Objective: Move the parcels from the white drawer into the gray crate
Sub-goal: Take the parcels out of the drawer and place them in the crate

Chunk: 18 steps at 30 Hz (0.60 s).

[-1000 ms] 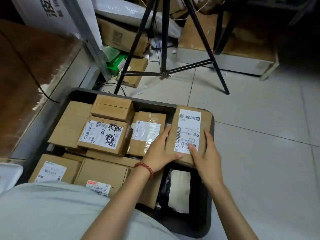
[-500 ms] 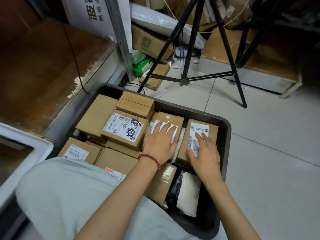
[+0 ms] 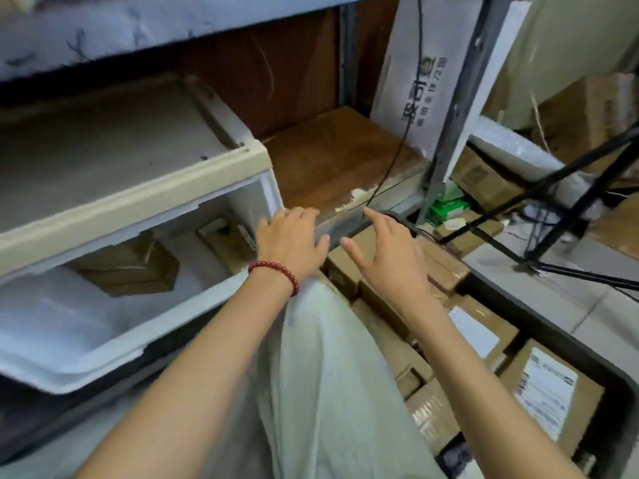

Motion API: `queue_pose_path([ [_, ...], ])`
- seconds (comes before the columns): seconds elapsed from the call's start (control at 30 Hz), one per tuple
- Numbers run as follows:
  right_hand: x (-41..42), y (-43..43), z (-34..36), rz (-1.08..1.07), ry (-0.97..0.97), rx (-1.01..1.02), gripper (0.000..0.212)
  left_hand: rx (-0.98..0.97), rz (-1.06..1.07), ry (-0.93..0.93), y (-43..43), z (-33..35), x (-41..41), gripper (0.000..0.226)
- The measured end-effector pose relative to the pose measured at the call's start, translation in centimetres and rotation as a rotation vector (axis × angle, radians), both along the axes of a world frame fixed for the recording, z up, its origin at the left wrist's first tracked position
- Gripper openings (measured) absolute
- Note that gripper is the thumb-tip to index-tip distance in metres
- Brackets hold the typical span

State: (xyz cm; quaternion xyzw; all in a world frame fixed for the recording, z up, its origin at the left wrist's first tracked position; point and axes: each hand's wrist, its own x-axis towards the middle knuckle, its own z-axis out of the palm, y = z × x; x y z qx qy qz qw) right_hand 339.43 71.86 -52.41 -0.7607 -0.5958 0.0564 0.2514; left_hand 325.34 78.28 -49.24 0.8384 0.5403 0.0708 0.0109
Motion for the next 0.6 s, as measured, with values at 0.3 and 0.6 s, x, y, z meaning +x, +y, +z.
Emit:
queue_pose_path([
  [0.3,-16.3,4.9,0.8,0.482,-0.045,-0.066,0.058,0.006,0.438,0.037,-2.3,-1.4,-18.0,0.048],
  [0.6,-22.9,8.5,-3.9,0.568,-0.172,-0.304,0.064,-0.100,0.632,0.044,-4.0,-6.3,-27.6,0.052],
])
